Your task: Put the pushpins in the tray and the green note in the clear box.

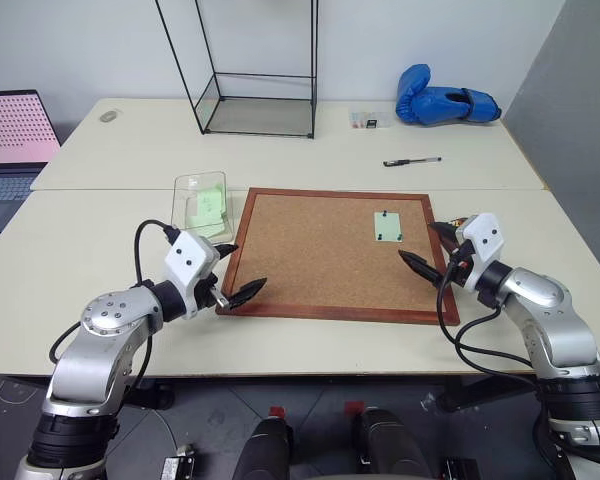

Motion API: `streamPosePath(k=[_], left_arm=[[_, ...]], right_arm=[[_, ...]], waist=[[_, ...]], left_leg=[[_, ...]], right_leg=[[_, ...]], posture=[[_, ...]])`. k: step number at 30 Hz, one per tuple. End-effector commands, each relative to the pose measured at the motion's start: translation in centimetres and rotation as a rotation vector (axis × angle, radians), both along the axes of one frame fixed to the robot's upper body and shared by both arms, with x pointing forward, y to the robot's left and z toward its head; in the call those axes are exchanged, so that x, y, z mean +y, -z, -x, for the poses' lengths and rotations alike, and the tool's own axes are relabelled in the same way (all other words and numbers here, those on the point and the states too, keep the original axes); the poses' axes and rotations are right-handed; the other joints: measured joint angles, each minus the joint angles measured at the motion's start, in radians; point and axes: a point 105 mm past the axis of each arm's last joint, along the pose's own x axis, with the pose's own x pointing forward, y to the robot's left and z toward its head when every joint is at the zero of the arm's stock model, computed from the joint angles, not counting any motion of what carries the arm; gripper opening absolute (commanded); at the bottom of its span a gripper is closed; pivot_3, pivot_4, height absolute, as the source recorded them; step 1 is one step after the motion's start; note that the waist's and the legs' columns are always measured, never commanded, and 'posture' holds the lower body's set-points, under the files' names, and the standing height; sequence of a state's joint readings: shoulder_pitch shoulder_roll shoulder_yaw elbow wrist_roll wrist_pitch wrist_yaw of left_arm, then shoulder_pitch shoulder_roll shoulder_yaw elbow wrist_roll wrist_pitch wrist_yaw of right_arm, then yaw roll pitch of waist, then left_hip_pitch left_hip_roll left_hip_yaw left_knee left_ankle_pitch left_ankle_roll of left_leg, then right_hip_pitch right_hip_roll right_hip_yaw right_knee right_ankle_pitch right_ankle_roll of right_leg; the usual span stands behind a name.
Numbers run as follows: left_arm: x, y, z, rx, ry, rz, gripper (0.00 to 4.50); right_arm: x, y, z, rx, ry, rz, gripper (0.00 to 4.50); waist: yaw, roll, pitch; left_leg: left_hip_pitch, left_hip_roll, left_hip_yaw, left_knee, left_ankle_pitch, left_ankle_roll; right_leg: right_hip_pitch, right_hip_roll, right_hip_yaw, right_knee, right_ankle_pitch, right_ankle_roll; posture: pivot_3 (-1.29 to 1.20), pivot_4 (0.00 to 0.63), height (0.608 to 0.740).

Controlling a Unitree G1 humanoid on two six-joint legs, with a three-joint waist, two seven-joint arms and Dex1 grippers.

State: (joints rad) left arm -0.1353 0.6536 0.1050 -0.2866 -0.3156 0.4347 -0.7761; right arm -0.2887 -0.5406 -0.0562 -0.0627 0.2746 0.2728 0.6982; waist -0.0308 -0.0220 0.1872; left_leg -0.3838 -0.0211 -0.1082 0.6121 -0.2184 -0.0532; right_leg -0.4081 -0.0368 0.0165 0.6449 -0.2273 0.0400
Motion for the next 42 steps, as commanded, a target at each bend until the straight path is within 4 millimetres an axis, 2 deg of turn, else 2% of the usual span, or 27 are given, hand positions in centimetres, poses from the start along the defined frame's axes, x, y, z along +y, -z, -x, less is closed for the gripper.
streamPosePath(k=[1, 14, 22, 27, 28, 29, 35, 37, 38, 42], left_arm=[[-0.5, -1.4, 0.3, -0.070, 0.038, -0.002, 4.49], [-0.4, -1.5, -0.5, -0.034, 0.010, -0.007, 4.49], [-2.0, -2.3, -1.8, -0.045, 0.082, 0.049, 4.49], [-4.2, -1.8, -3.2, -0.042, 0.146, 0.047, 4.49], [-4.6, -1.7, -3.5, -0.040, 0.158, 0.054, 4.14], [-5.2, -1.5, -3.9, -0.036, 0.173, 0.056, 4.06], [-9.1, -0.4, -5.2, -0.019, 0.278, 0.060, 2.78], [-9.9, -0.1, -5.7, -0.011, 0.295, 0.068, 2.43], [-10.3, 0.1, -5.8, -0.008, 0.302, 0.068, 2.10], [-11.3, 0.5, -6.7, 0.005, 0.315, 0.079, 1.42]], right_arm=[[-0.2, -1.3, 0.0, -0.058, -0.003, 0.009, 4.50], [0.3, -1.1, 0.2, -0.064, -0.009, 0.006, 4.50], [0.8, -1.0, 0.6, -0.064, -0.011, -0.005, 4.50], [1.0, -0.9, 0.8, -0.069, 0.005, -0.011, 4.50], [1.0, -0.9, 0.9, -0.069, 0.008, -0.014, 4.50], [1.1, -0.9, 0.9, -0.068, 0.009, -0.016, 4.50], [1.9, -0.8, 0.9, -0.038, -0.002, -0.036, 4.50], [2.1, -1.0, 0.7, -0.030, 0.004, -0.054, 4.50], [2.1, -1.1, 0.6, -0.029, 0.006, -0.055, 4.50], [2.5, -1.0, 0.3, -0.020, 0.006, -0.051, 4.50]], waist=[[0.000, 0.000, 0.000], [0.000, 0.000, 0.000], [0.001, 0.000, 0.000], [0.001, 0.000, 0.000], [0.001, 0.000, 0.000], [0.001, 0.000, 0.000], [-0.001, 0.000, 0.000], [-0.001, 0.000, 0.000], [-0.001, 0.000, 0.000], [-0.001, 0.000, 0.000]], left_leg=[[0.000, 0.000, 0.000, 0.000, 0.000, 0.000], [0.000, 0.000, 0.000, 0.000, 0.000, 0.000], [0.000, 0.000, 0.000, 0.000, 0.000, 0.000], [0.000, 0.000, 0.000, 0.000, 0.000, 0.000], [0.000, 0.000, 0.000, 0.000, 0.000, 0.000], [0.000, -0.001, 0.000, 0.000, 0.000, 0.000], [0.000, -0.001, 0.000, 0.000, 0.000, 0.000], [0.000, -0.001, 0.000, 0.000, 0.000, 0.000], [0.000, -0.001, 0.000, 0.000, 0.000, 0.000], [0.000, -0.001, 0.000, 0.000, 0.000, 0.000]], right_leg=[[0.000, 0.000, 0.000, 0.000, 0.000, 0.000], [0.000, 0.000, 0.000, 0.000, 0.000, 0.000], [0.000, 0.000, 0.000, 0.000, 0.000, 0.001], [0.000, 0.000, 0.000, 0.000, 0.001, 0.001], [0.000, 0.000, 0.000, 0.000, 0.001, 0.002], [0.000, 0.000, 0.000, 0.000, 0.001, 0.002], [0.000, 0.000, 0.000, 0.000, 0.001, 0.002], [0.000, 0.000, 0.000, 0.000, 0.001, 0.002], [0.000, 0.000, 0.000, 0.001, 0.001, 0.002], [0.000, 0.000, 0.000, 0.001, 0.001, 0.002]], posture=[[0.00, 0.150, 0.740], [0.00, 0.150, 0.740], [0.00, 0.150, 0.740], [0.00, 0.150, 0.740], [0.00, 0.150, 0.740], [0.00, 0.150, 0.740], [0.00, 0.150, 0.740], [0.00, 0.150, 0.740], [0.00, 0.150, 0.740], [0.00, 0.150, 0.740]])
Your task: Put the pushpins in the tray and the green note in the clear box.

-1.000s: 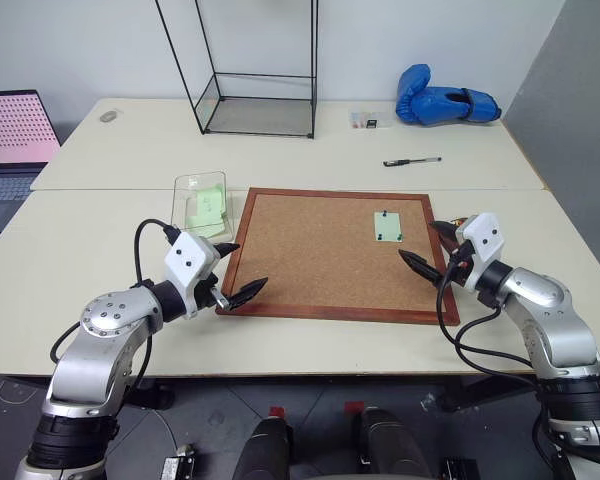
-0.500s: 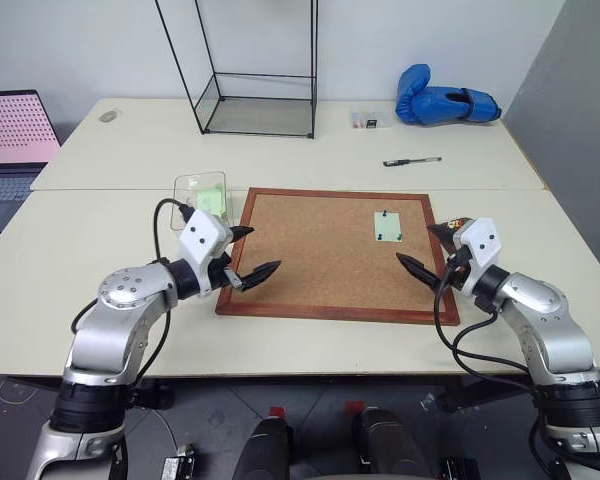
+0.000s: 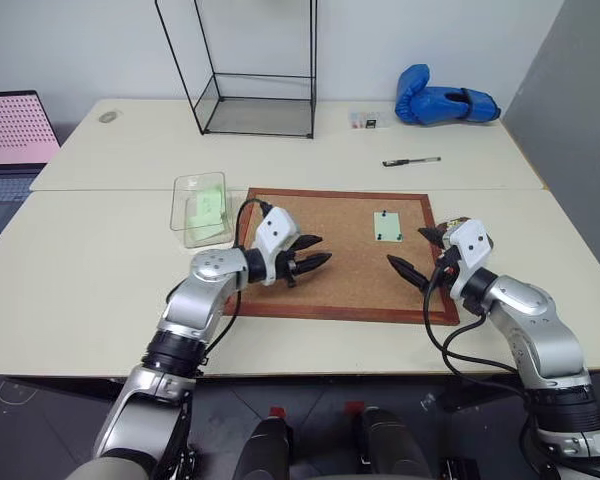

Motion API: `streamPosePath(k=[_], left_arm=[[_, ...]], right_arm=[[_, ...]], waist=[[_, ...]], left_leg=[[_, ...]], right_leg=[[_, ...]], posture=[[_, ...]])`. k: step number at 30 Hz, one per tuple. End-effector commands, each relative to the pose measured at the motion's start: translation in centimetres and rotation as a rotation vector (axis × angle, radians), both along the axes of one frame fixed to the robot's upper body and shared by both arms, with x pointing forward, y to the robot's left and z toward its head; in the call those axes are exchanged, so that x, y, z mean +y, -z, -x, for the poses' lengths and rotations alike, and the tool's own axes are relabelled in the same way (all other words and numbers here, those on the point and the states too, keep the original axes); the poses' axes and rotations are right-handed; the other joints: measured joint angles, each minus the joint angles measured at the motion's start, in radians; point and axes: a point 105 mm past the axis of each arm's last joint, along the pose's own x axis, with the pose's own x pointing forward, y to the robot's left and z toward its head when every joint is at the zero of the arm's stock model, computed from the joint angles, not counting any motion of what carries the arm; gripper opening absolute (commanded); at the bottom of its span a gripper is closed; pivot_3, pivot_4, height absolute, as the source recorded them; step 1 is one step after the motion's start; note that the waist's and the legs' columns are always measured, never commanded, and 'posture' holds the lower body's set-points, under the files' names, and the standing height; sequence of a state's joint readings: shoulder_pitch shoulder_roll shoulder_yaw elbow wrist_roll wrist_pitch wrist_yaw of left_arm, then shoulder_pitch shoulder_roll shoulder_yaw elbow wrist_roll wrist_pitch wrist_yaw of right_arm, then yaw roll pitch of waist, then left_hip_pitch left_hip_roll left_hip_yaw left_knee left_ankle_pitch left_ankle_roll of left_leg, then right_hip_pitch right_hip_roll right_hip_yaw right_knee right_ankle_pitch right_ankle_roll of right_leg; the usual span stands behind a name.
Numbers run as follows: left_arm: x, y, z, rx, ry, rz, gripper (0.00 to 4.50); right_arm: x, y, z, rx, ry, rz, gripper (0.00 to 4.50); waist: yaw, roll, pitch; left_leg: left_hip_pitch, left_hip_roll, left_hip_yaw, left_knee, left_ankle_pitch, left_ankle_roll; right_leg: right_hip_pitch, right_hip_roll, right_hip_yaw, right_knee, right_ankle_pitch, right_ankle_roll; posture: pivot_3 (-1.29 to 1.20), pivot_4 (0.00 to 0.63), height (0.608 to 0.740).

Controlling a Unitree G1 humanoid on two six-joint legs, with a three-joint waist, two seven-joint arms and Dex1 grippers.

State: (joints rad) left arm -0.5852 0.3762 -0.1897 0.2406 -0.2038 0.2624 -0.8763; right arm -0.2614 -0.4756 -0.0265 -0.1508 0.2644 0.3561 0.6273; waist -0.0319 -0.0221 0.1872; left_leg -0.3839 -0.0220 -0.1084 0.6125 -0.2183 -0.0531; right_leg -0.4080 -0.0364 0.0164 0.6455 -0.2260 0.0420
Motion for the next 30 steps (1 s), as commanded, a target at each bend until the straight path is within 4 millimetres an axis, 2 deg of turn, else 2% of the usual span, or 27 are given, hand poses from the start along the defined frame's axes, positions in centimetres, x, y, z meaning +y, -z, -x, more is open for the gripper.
streamPosePath(k=[1, 7, 13, 20, 26, 30], left_arm=[[-1.0, -0.4, -0.9, -0.032, 0.019, 0.003, 1.28], [-1.8, 1.9, -1.6, 0.034, 0.030, -0.020, 0.03], [-1.6, 5.2, -1.2, 0.097, 0.043, -0.107, 0.03], [-1.6, 5.7, -0.7, 0.095, 0.057, -0.118, 0.03], [-1.3, 5.7, -0.4, 0.103, 0.046, -0.115, 0.03], [-1.1, 5.7, -0.3, 0.106, 0.041, -0.113, 0.00]], right_arm=[[0.6, -1.6, -0.3, -0.047, -0.010, -0.013, 4.50], [1.3, -1.7, -1.7, -0.036, -0.002, -0.005, 4.50], [1.3, -1.8, -4.7, 0.025, 0.069, -0.037, 4.50], [1.6, -1.8, -9.1, 0.064, 0.150, -0.047, 4.50], [1.7, -1.3, -11.9, 0.080, 0.211, -0.024, 4.50], [1.8, -0.8, -12.7, 0.087, 0.234, 0.001, 3.83]], waist=[[0.000, 0.000, 0.000], [0.000, 0.000, 0.000], [0.001, 0.000, 0.000], [0.000, 0.001, -0.001], [-0.002, 0.001, -0.001], [-0.004, 0.001, -0.001]], left_leg=[[0.000, 0.000, 0.000, 0.000, 0.000, 0.000], [0.000, 0.000, 0.000, 0.000, 0.000, 0.000], [0.000, 0.000, 0.000, 0.000, 0.000, 0.000], [0.002, -0.001, 0.000, 0.000, 0.000, 0.000], [0.002, -0.001, 0.000, 0.000, 0.000, 0.000], [0.002, -0.001, 0.000, 0.000, 0.000, 0.000]], right_leg=[[0.000, 0.000, 0.000, 0.000, 0.000, 0.000], [0.000, 0.000, 0.000, 0.000, 0.000, 0.000], [0.000, 0.000, 0.000, 0.000, 0.000, 0.000], [0.002, 0.000, 0.000, 0.000, 0.000, 0.001], [0.002, 0.000, 0.000, 0.000, 0.001, 0.000], [0.002, 0.000, 0.001, 0.000, 0.001, 0.000]], posture=[[0.00, 0.150, 0.740], [0.00, 0.150, 0.740], [0.00, 0.150, 0.740], [0.00, 0.150, 0.740], [0.00, 0.150, 0.740], [0.00, 0.150, 0.740]])
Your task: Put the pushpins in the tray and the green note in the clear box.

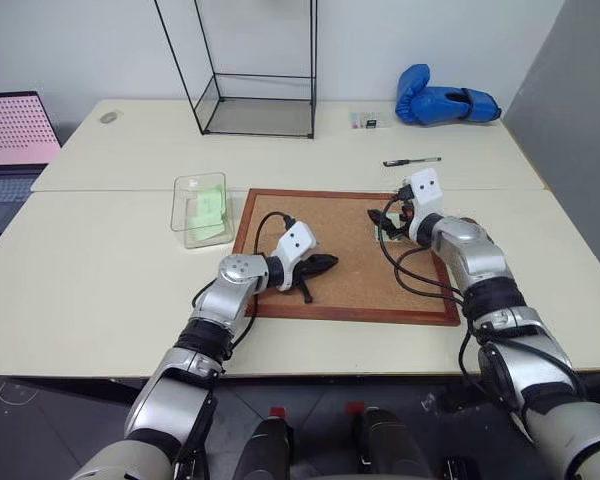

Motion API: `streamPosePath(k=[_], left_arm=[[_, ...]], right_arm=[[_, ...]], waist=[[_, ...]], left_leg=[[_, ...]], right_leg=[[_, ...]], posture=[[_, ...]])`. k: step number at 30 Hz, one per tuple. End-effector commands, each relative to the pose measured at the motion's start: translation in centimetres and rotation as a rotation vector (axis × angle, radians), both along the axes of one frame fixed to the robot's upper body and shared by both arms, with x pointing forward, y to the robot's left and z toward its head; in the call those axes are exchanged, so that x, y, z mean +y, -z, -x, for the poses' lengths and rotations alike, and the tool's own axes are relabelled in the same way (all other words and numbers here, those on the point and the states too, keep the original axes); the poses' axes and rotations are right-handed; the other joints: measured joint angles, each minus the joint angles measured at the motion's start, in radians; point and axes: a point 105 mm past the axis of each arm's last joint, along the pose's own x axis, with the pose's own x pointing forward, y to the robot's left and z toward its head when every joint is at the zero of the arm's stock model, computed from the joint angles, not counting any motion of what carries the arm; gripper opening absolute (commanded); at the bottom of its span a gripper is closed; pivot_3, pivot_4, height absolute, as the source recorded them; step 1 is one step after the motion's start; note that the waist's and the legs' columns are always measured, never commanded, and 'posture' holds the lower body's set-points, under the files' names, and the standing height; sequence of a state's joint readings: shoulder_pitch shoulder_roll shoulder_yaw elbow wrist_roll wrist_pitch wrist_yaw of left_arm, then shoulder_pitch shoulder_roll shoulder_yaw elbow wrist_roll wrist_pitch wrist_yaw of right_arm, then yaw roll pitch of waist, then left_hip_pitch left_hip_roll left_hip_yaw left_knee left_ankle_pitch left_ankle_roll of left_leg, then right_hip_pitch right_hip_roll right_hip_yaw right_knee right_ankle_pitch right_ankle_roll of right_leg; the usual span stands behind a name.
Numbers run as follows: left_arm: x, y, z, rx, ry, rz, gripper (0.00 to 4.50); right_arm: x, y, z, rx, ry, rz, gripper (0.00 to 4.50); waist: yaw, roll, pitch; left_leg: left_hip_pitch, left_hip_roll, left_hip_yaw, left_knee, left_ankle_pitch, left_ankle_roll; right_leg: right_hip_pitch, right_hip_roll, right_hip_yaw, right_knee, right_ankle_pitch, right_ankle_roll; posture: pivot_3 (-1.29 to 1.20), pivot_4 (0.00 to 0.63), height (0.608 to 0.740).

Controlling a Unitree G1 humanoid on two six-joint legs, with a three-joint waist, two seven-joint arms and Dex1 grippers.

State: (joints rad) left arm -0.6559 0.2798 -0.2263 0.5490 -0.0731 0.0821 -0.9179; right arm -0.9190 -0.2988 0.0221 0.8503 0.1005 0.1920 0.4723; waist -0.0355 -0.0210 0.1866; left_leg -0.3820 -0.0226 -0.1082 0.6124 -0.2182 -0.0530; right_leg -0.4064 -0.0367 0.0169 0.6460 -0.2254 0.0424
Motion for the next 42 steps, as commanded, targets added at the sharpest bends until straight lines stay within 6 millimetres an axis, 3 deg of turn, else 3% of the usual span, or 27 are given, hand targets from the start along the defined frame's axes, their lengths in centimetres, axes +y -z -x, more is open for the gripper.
streamPosePath(k=[1, 19, 42], left_arm=[[0.5, 1.7, 0.7, 0.059, -0.007, -0.031, 0.00], [0.4, 2.0, 1.1, 0.074, -0.017, -0.028, 0.00], [0.6, 3.5, 1.3, 0.167, -0.032, -0.072, 0.00]], right_arm=[[-0.1, -0.9, -0.9, -0.043, 0.022, 0.018, 3.64], [0.1, -0.4, -1.4, -0.031, 0.044, -0.010, 0.14], [1.5, -4.0, -1.0, -0.135, -0.031, -0.136, 0.06]], waist=[[0.000, 0.000, 0.000], [-0.017, 0.000, 0.000], [-0.018, 0.002, -0.001]], left_leg=[[0.000, 0.000, 0.000, 0.000, 0.000, 0.000], [0.001, 0.000, 0.000, 0.000, 0.000, 0.000], [0.001, 0.000, 0.000, 0.000, 0.000, 0.000]], right_leg=[[0.000, 0.000, 0.000, 0.000, 0.000, 0.000], [0.000, 0.000, 0.001, 0.001, 0.000, 0.000], [0.001, 0.000, 0.000, 0.002, 0.000, 0.000]], posture=[[0.00, 0.150, 0.740], [0.00, 0.150, 0.740], [0.00, 0.150, 0.740]])
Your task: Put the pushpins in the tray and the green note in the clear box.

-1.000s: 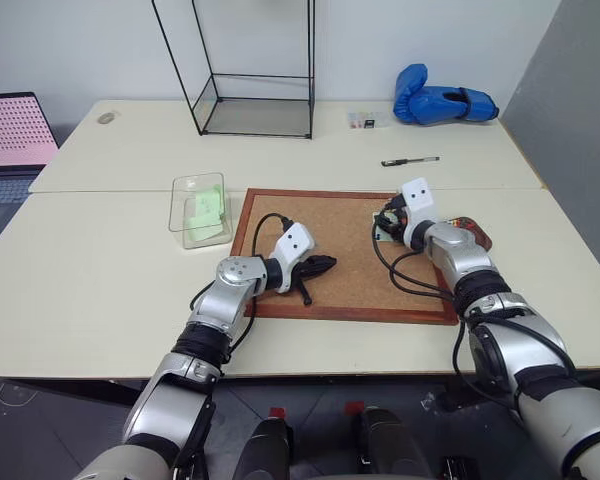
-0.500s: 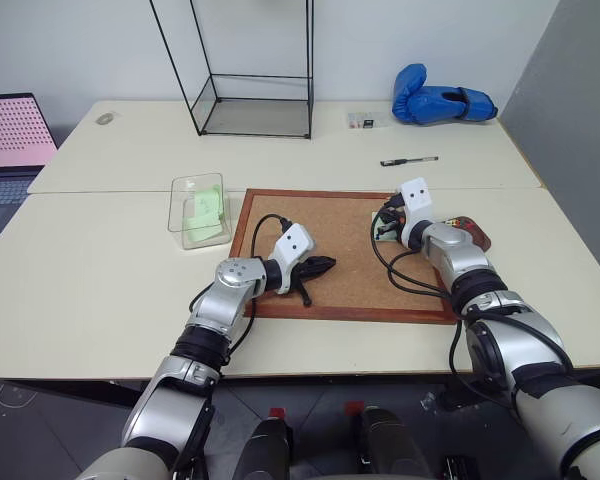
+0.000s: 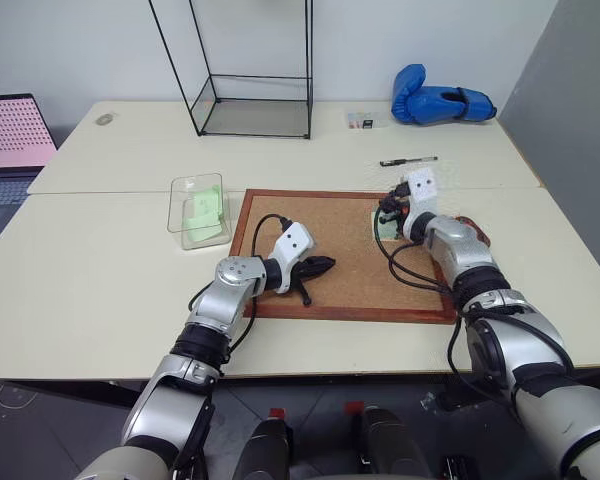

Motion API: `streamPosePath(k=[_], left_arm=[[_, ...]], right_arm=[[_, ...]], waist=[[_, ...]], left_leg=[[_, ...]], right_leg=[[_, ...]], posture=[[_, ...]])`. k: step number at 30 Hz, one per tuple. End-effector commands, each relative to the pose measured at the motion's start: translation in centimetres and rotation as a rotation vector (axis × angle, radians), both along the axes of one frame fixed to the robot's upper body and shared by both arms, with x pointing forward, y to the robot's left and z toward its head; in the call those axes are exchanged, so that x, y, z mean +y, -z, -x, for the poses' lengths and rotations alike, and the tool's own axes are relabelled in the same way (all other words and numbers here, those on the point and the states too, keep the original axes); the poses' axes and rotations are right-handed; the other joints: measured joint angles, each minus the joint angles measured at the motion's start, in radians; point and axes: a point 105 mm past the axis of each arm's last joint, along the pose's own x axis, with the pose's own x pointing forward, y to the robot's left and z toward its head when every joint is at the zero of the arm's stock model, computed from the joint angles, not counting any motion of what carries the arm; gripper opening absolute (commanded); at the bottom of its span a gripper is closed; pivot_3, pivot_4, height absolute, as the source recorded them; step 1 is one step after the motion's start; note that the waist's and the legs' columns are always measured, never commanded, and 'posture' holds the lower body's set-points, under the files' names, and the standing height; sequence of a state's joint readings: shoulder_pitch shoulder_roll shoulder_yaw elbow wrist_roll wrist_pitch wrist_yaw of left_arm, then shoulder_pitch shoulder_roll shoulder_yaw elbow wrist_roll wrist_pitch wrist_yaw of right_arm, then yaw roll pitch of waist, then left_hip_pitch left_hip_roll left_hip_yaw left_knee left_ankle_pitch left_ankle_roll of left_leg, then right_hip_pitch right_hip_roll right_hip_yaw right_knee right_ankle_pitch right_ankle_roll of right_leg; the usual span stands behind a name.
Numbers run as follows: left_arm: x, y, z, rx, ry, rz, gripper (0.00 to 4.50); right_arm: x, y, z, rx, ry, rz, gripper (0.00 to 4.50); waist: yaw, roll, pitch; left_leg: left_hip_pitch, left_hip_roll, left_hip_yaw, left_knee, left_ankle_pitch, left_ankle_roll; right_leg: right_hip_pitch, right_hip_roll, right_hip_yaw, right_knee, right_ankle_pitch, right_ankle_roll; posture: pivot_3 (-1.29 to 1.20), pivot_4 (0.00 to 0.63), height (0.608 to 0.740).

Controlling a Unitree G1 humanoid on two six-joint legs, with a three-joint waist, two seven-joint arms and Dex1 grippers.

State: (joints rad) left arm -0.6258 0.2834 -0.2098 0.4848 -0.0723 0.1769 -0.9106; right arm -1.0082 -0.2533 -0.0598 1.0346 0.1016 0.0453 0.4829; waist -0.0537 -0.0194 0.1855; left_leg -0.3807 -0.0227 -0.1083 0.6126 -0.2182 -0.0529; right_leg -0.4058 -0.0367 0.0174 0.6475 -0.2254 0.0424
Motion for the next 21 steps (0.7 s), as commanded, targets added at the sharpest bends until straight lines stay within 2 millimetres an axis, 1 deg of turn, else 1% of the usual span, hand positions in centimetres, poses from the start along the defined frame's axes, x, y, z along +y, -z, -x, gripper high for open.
streamPosePath(k=[1, 4, 6, 8, 10, 13, 17, 21], left_arm=[[0.2, 3.2, 1.0, 0.118, 0.006, -0.070, 0.00], [0.1, 3.3, 1.1, 0.120, 0.007, -0.072, 0.00], [0.1, 3.3, 1.2, 0.122, 0.008, -0.071, 0.00], [0.1, 3.4, 1.2, 0.122, 0.008, -0.071, 0.00], [0.1, 3.4, 1.2, 0.122, 0.008, -0.070, 0.00], [0.1, 3.5, 1.3, 0.122, 0.010, -0.073, 0.00], [0.2, 3.5, 1.2, 0.120, 0.015, -0.079, 0.00], [0.1, 3.6, 1.2, 0.118, 0.021, -0.084, 0.00]], right_arm=[[0.6, -3.0, 0.0, -0.088, -0.028, -0.043, 0.06], [0.1, -3.8, 0.3, -0.111, -0.028, -0.051, 0.06], [-0.8, -4.5, 0.9, -0.135, -0.024, -0.045, 0.06], [-2.0, -5.0, 1.7, -0.162, -0.018, 0.000, 0.06], [-3.5, -4.8, 2.8, -0.173, -0.008, 0.075, 0.06], [-6.0, -3.8, 4.4, -0.161, 0.027, 0.208, 0.06], [-9.4, -1.4, 6.3, -0.119, 0.063, 0.492, 0.06], [-11.3, 0.2, 7.0, -0.083, 0.083, 0.645, 0.06]], waist=[[0.000, 0.000, 0.000], [0.001, 0.000, 0.000], [0.003, 0.001, 0.000], [0.006, 0.001, 0.000], [0.010, 0.001, -0.001], [0.016, 0.002, -0.001], [0.019, 0.004, -0.002], [0.014, 0.005, -0.003]], left_leg=[[0.000, 0.000, 0.000, 0.000, 0.000, 0.000], [0.000, 0.000, 0.000, 0.000, 0.000, 0.000], [0.000, 0.000, 0.000, 0.000, 0.000, 0.000], [0.000, 0.000, 0.000, 0.000, 0.000, 0.000], [-0.001, 0.000, -0.001, 0.000, 0.000, 0.000], [-0.001, 0.000, 0.000, 0.000, 0.000, 0.000], [-0.001, 0.000, 0.000, 0.000, 0.000, 0.000], [0.001, 0.000, 0.001, 0.000, 0.000, 0.000]], right_leg=[[0.000, 0.000, 0.000, 0.000, 0.000, 0.000], [0.000, 0.000, 0.000, 0.000, 0.000, 0.000], [0.000, 0.000, 0.000, 0.000, 0.000, 0.000], [0.000, 0.000, 0.000, 0.000, 0.000, 0.000], [0.000, 0.000, 0.000, -0.001, 0.000, 0.000], [0.000, 0.000, 0.000, -0.002, 0.000, 0.000], [0.000, 0.000, 0.000, -0.001, 0.000, 0.000], [0.001, 0.000, 0.000, -0.001, 0.000, 0.000]], posture=[[0.00, 0.150, 0.740], [0.00, 0.150, 0.740], [0.00, 0.150, 0.740], [0.00, 0.150, 0.740], [0.00, 0.150, 0.740], [0.00, 0.150, 0.740], [0.00, 0.150, 0.740], [0.00, 0.150, 0.740]])
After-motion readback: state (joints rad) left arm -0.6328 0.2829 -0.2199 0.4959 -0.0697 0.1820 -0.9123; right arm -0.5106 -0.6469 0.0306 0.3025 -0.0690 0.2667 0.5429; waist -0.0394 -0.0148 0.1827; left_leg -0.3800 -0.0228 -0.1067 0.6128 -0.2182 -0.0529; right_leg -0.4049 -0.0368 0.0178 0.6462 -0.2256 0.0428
